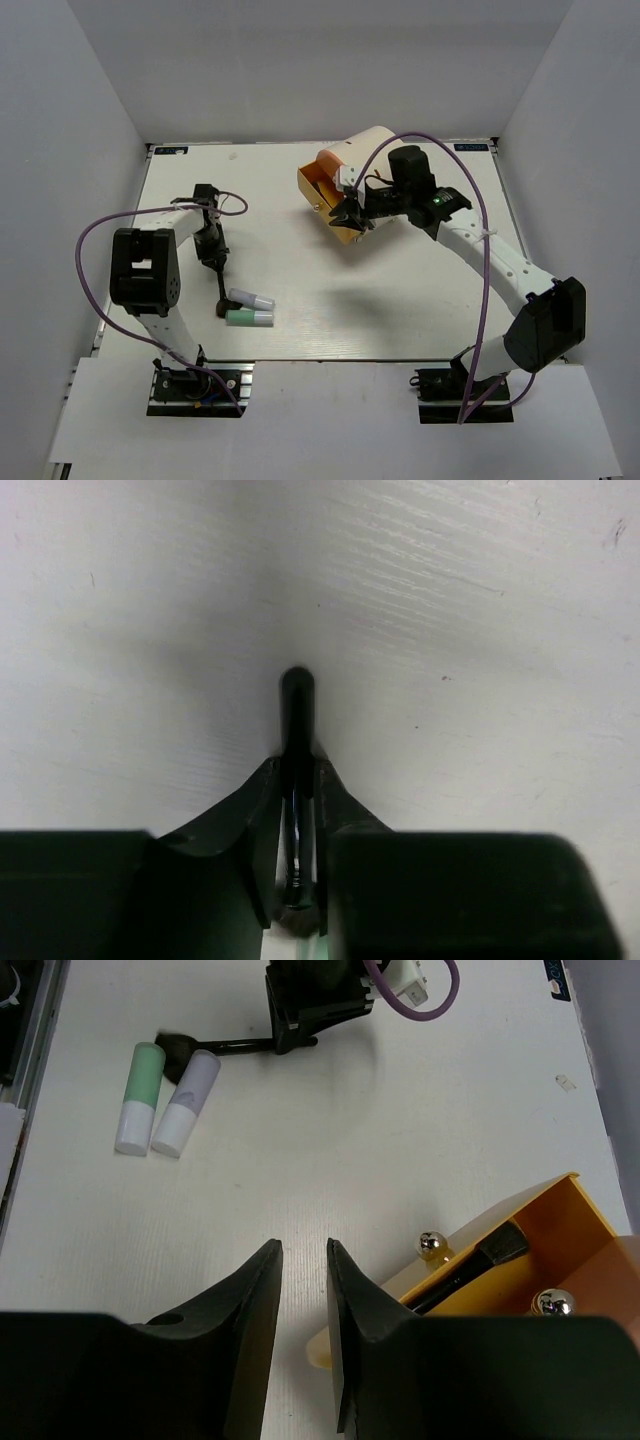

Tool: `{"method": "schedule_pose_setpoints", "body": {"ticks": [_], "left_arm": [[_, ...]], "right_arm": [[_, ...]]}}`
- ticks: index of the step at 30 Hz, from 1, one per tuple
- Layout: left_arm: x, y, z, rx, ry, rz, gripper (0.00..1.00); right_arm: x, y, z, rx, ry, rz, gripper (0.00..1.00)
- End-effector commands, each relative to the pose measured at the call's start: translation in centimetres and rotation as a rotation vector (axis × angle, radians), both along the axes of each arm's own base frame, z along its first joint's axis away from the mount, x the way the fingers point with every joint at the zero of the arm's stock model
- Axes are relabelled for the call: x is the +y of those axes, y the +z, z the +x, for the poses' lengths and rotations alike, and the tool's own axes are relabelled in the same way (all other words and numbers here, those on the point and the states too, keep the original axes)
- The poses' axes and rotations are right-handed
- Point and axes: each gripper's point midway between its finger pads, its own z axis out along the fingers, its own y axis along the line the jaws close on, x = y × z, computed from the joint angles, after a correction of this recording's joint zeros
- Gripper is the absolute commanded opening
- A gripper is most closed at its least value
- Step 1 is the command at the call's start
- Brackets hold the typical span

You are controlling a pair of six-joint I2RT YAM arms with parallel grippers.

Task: Organize the makeup

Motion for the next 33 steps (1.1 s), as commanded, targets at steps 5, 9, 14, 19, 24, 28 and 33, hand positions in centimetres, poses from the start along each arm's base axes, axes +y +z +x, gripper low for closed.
{"method": "schedule_pose_setpoints", "body": {"ticks": [5,9,14,19,24,28,33], "left_arm": [[3.1,-0.4,1.1,-0.015,0.059,0.113,0.13],[4.0,2.3,2.7,-0.078,0.092,0.141,0.07],[1.3,9.3,7.3,-0.304,0.044,-0.013,0.05],[-6.7,17.6,10.0,-0.557,-0.157,-0.409,0.03],[-11.7,22.9,10.6,-0.704,-0.225,-0.718,0.01],[-15.3,25.9,10.6,-0.751,-0.23,-0.943,0.01],[-18.6,30.5,12.1,-0.868,-0.24,-1.064,0.02]], "right_arm": [[-0.2,0.9,0.5,-0.007,-0.005,0.028,0.3],[-0.2,1.1,0.4,0.003,0.001,0.036,0.34],[-0.5,2.1,1.5,-0.008,-0.039,0.048,0.66],[-1.1,4.9,4.7,-0.065,-0.161,0.105,0.74],[-2.3,9.1,7.7,-0.112,-0.295,0.185,0.73],[-4.1,11.2,11.0,-0.133,-0.492,0.244,0.79],[-6.3,11.2,12.8,-0.161,-0.596,0.261,0.81]]}}
